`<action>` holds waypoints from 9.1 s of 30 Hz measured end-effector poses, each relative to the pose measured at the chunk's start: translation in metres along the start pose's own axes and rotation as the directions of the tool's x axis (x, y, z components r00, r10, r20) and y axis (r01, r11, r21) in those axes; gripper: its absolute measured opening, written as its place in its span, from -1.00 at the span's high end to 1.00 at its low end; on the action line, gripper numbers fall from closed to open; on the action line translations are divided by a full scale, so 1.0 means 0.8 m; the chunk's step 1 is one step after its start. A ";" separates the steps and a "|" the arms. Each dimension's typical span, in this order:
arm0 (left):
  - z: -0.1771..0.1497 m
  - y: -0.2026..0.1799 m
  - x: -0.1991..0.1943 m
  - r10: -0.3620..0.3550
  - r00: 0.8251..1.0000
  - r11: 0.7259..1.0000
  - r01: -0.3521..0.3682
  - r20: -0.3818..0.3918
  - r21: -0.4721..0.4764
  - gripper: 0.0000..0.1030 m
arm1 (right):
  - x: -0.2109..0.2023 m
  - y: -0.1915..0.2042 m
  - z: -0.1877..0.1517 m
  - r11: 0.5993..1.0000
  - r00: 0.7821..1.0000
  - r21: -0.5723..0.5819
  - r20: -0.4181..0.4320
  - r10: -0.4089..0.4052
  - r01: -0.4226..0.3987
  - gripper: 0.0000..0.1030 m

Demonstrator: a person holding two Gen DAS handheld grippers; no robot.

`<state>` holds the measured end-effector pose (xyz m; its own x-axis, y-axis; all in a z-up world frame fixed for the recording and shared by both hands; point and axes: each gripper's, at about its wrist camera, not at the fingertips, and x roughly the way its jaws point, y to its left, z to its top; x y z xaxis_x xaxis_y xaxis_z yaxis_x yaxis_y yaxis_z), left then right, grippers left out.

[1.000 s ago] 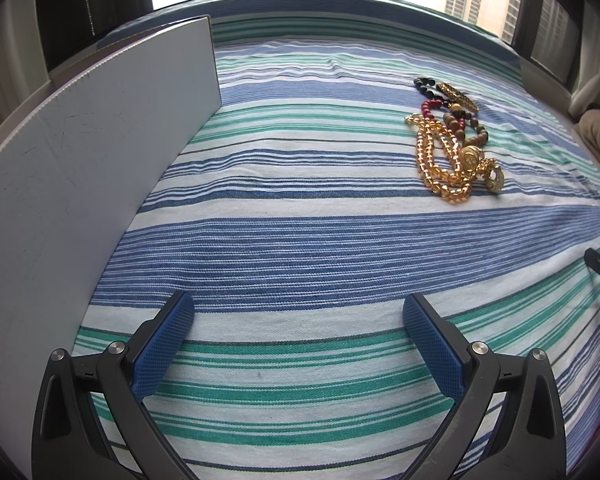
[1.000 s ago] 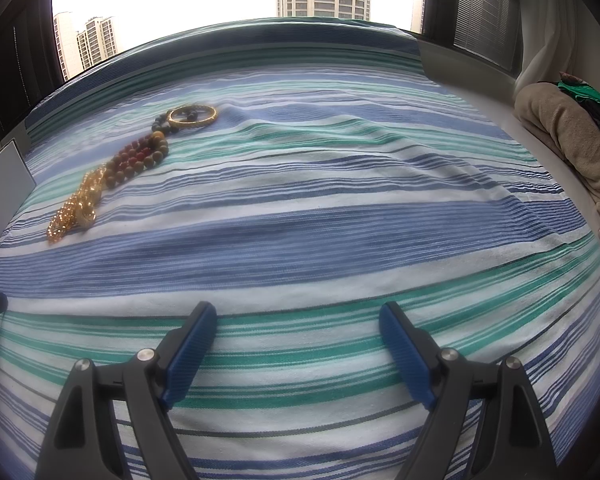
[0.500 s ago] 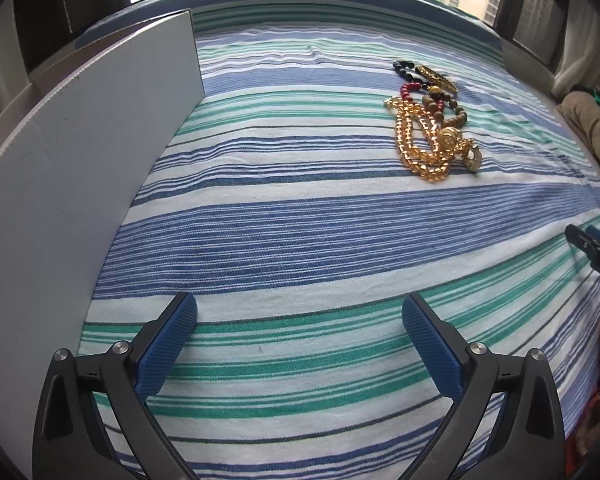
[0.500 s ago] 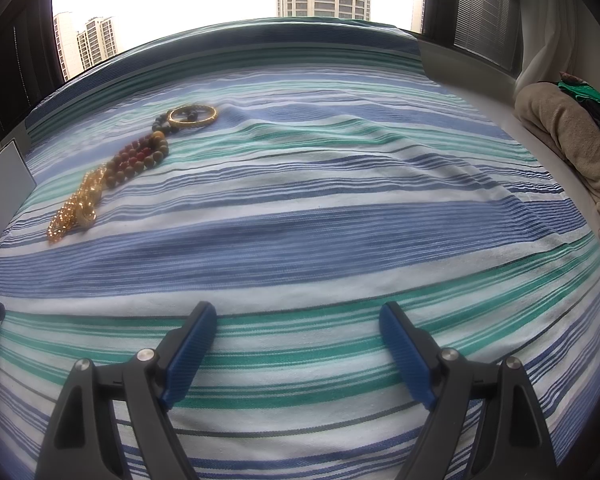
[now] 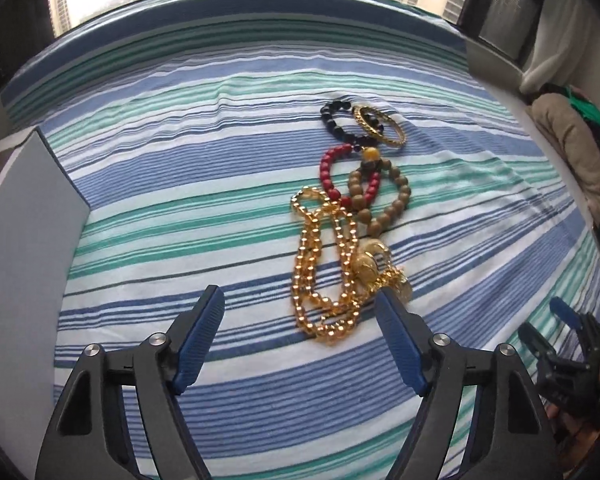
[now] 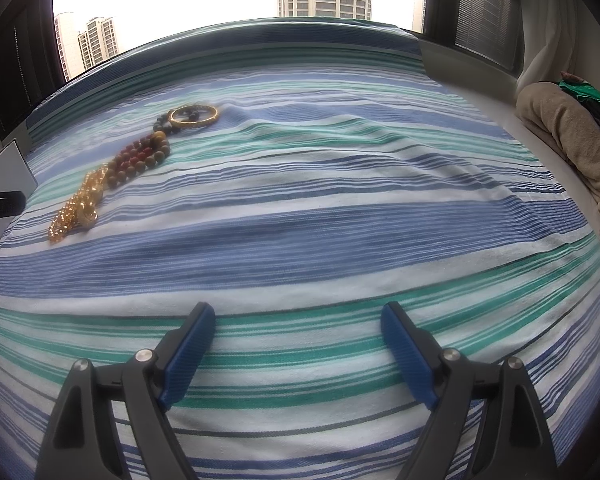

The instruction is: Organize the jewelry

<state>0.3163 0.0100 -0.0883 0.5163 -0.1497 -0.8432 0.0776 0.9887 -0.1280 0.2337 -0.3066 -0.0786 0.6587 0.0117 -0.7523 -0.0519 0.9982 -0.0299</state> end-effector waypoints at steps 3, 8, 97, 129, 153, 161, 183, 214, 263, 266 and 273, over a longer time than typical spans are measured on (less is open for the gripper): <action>0.019 0.008 0.026 -0.004 1.000 0.998 0.005 0.022 -0.062 -0.53 | 0.001 0.002 0.001 1.000 1.000 -0.002 -0.001 0.001 -0.001 -0.72; 0.031 -0.003 0.058 0.058 0.998 0.998 -0.057 0.013 -0.036 -0.44 | 0.000 0.002 0.001 1.000 1.000 -0.004 -0.001 0.002 -0.002 -0.73; -0.201 0.406 -0.293 0.298 0.942 0.798 -0.156 0.157 -0.582 0.86 | -0.081 0.638 0.089 0.523 0.696 -0.462 -0.434 0.572 -0.717 0.78; -0.116 0.008 -0.033 0.071 0.992 0.997 -0.072 0.105 0.005 -0.92 | 0.014 0.024 0.029 0.985 0.997 -0.155 0.029 -0.074 0.078 -0.51; -0.089 0.016 0.000 0.127 0.988 0.992 -0.129 0.093 0.013 -0.99 | 0.022 0.008 0.029 0.998 1.000 -0.058 -0.023 0.017 -0.018 -0.58; -0.089 0.016 0.002 0.127 0.987 0.992 -0.129 0.094 0.013 -0.99 | 0.022 0.008 0.029 0.998 1.000 -0.058 -0.024 0.017 -0.019 -0.59; -0.089 0.016 0.001 0.127 0.987 0.992 -0.129 0.094 0.014 -0.99 | 0.021 0.009 0.029 0.998 1.000 -0.058 -0.025 0.017 -0.018 -0.59; -0.088 0.016 0.003 0.127 0.987 0.992 -0.129 0.094 0.013 -0.99 | 0.022 0.008 0.030 0.998 1.000 -0.058 -0.026 0.016 -0.018 -0.59; -0.088 0.016 0.002 0.127 0.987 0.992 -0.129 0.095 0.013 -0.99 | 0.022 0.008 0.030 0.998 1.000 -0.057 -0.027 0.016 -0.017 -0.59; -0.088 0.017 0.002 0.127 0.987 0.992 -0.129 0.095 0.013 -0.99 | 0.022 0.008 0.030 0.998 1.000 -0.057 -0.027 0.016 -0.017 -0.59; -0.088 0.017 0.002 0.127 0.987 0.992 -0.129 0.095 0.013 -0.99 | 0.022 0.008 0.029 0.998 1.000 -0.057 -0.027 0.016 -0.017 -0.59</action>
<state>0.2580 0.0228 -0.1283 0.6007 -0.0218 -0.7992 0.0215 0.9997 -0.0111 0.2627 -0.2984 -0.0766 0.6373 0.0258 -0.7702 -0.1058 0.9929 -0.0543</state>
